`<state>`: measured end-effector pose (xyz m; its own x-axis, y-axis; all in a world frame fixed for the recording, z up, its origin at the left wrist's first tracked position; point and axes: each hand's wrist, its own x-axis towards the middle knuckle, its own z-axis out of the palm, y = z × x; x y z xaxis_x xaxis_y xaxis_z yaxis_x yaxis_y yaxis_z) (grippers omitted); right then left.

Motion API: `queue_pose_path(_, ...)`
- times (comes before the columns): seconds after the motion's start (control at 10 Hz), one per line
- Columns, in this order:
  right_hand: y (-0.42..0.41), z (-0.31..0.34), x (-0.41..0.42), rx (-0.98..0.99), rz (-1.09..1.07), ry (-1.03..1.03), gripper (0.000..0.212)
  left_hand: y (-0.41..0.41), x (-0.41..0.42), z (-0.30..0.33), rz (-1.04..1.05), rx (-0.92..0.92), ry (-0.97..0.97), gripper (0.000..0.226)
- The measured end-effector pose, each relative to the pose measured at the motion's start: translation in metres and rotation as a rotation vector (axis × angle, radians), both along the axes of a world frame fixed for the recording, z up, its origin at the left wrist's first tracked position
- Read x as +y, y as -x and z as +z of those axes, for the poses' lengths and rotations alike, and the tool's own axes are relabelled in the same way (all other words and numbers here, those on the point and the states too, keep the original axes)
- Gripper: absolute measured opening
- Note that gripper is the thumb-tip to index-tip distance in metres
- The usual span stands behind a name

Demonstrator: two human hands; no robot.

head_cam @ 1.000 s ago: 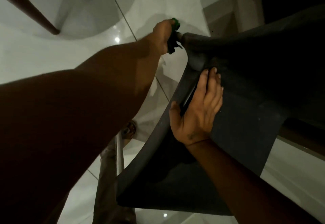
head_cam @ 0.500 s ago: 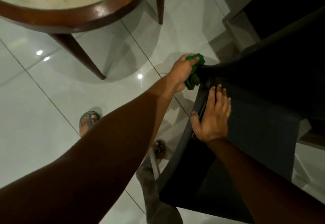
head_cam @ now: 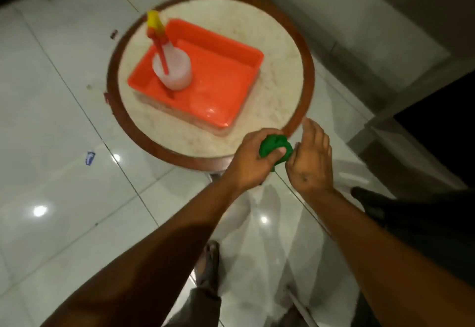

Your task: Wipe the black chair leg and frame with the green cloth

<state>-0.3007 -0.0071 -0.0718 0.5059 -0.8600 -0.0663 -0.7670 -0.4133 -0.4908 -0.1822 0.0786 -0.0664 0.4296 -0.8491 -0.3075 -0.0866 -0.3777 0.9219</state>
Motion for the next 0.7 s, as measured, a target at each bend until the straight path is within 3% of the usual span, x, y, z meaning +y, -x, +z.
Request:
queue_pose_path(0.2,-0.115,0.005,-0.024,0.119,0.185,0.151,0.070,-0.141,-0.030,0.020,-0.122,-0.599,-0.074,0.053)
queue_pose_path(0.4,-0.125,-0.040,-0.030,0.339,0.158,0.189,0.064,-0.177,-0.063,-0.031,-0.316,-0.754,-0.278,0.056)
queue_pose_path(0.5,-0.113,-0.042,-0.032,0.488,0.187,0.164,0.076,-0.173,-0.071,-0.042,-0.400,-0.823,-0.337,0.066)
queue_pose_path(0.7,-0.104,0.037,-0.052,0.510,0.237,0.313,0.081,-0.170,-0.073,0.022,-0.302,-0.894,-0.269,0.084)
